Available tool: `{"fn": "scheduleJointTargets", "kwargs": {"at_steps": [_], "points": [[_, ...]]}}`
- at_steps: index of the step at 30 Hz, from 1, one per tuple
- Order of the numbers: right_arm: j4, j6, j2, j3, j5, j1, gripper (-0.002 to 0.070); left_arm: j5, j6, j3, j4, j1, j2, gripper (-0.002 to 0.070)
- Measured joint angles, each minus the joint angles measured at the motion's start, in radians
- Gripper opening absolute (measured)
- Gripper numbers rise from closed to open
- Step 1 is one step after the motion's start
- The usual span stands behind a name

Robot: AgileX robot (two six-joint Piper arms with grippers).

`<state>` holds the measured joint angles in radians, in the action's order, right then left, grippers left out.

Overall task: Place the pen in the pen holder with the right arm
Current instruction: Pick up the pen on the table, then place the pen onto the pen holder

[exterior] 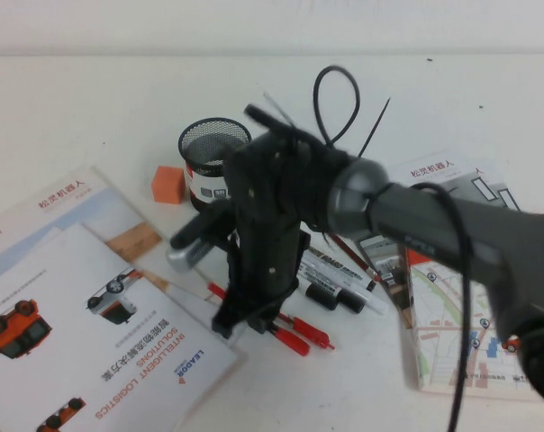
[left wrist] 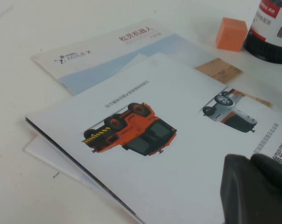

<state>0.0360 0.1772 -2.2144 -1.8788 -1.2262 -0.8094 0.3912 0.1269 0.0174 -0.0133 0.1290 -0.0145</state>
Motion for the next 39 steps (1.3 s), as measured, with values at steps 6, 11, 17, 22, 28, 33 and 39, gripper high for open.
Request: {"fn": "scheduleJointTargets", "kwargs": {"at_steps": [6,11,17,22,28,33,39], "points": [[0.071,-0.077,0.175,0.065,0.204,0.004,0.0066,0.0,0.0,0.0,0.0,0.0,0.0,-0.0002],[0.04,-0.186,0.362,0.336,0.643,-0.001,0.0066,0.0,0.0,0.0,0.0,0.0,0.0,-0.0003],[-0.232,-0.485,0.432,0.596,1.264,0.026,0.0066,0.0,0.0,0.0,0.0,0.0,0.0,-0.0002],[-0.398,-0.596,0.367,0.595,1.654,0.09,0.0066,0.0,0.0,0.0,0.0,0.0,0.0,-0.0003],[-0.395,-0.567,0.233,0.474,1.813,0.146,0.0066,0.0,0.0,0.0,0.0,0.0,0.0,-0.0002],[-0.38,-0.512,0.119,0.367,1.817,0.18,0.0066,0.0,0.0,0.0,0.0,0.0,0.0,-0.0003],[-0.371,-0.499,0.036,0.304,1.817,0.206,0.0067,0.0,0.0,0.0,0.0,0.0,0.0,-0.0003]]}}
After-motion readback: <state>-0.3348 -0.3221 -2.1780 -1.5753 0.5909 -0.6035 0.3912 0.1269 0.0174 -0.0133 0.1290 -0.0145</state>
